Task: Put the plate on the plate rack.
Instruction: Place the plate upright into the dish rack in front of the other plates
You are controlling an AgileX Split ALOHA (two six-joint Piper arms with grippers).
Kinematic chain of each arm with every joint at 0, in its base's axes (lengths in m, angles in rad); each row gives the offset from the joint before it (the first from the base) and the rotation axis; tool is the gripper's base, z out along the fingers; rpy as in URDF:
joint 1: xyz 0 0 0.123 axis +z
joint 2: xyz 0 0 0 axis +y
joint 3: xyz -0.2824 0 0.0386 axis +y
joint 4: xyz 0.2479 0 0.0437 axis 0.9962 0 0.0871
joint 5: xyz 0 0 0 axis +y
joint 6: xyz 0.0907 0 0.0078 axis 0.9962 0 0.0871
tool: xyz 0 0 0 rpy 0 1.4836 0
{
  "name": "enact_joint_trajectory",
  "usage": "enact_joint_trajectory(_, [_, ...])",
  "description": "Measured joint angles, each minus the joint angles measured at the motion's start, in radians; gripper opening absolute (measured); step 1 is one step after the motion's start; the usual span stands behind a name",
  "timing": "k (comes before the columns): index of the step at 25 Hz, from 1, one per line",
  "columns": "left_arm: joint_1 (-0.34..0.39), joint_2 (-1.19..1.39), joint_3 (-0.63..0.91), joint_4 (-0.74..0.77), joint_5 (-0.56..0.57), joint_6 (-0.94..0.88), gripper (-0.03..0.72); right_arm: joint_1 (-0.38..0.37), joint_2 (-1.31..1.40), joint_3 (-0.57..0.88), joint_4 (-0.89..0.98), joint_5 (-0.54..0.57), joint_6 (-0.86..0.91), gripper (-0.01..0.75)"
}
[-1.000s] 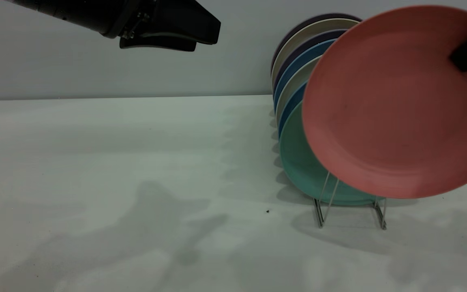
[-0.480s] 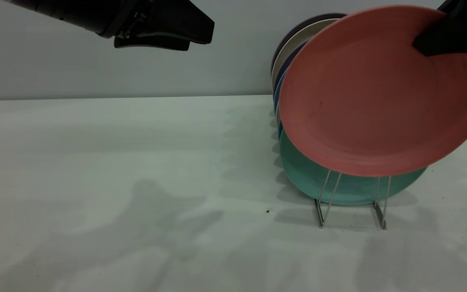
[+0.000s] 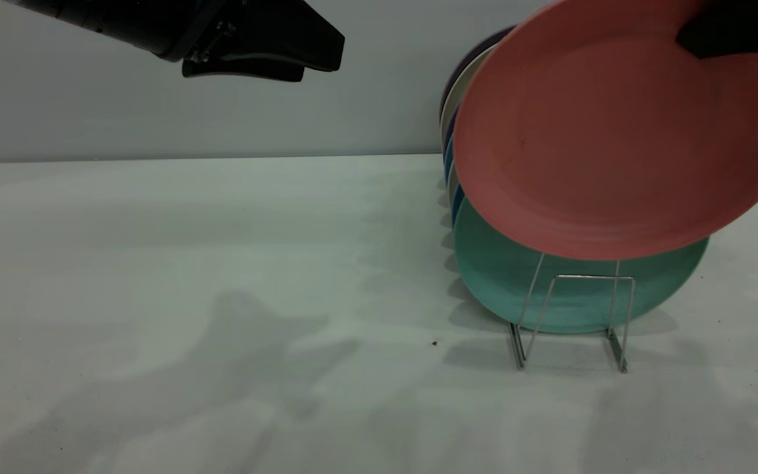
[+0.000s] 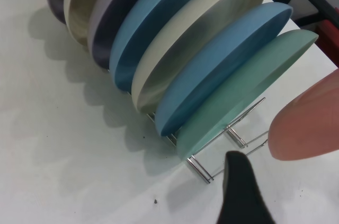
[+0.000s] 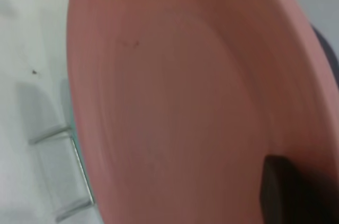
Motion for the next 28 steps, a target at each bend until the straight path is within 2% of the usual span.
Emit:
enact_joint_trajectory(17, [0.000,0.000,0.000,0.000,0.000,-0.001,0.473,0.000,0.044,-0.001,-0.001,-0.034,-0.103,0.065])
enact_joint_trajectory(28, [0.000,0.000,0.000,-0.017,0.000,-0.001,0.473,0.000,0.083,-0.002,-0.001,-0.054,-0.110,0.065])
